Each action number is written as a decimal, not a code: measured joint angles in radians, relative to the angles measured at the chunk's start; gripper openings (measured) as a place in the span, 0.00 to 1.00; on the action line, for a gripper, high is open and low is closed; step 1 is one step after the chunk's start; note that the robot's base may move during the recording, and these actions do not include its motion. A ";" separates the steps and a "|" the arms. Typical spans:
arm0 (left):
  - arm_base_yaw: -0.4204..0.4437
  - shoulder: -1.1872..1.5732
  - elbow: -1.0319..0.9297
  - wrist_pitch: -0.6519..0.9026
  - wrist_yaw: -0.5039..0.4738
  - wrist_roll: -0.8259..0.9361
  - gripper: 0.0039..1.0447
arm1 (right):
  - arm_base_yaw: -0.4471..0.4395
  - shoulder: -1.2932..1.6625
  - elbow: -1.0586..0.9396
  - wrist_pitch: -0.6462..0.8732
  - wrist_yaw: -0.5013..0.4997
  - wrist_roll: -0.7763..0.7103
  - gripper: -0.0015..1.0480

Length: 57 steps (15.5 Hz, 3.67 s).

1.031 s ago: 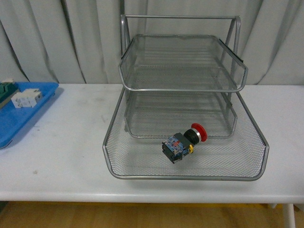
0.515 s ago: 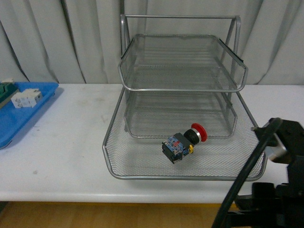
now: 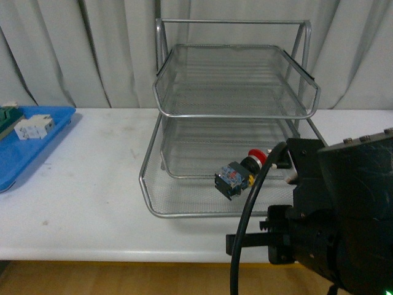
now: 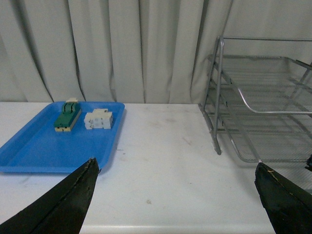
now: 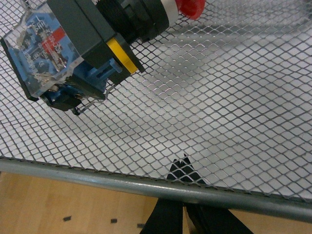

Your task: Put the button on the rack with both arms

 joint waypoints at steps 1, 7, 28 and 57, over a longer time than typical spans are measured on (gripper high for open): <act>0.000 0.000 0.000 0.000 0.000 0.000 0.94 | -0.016 0.021 0.036 0.006 0.003 -0.023 0.02; 0.000 0.000 0.000 0.000 0.000 0.000 0.94 | -0.097 0.219 0.369 -0.002 0.019 -0.124 0.02; 0.002 0.000 0.000 0.000 0.000 0.000 0.94 | -0.324 -0.777 -0.639 0.500 0.002 -0.277 0.02; 0.002 0.000 0.000 0.001 0.000 0.000 0.94 | -0.460 -1.927 -0.664 -0.592 -0.135 -0.282 0.23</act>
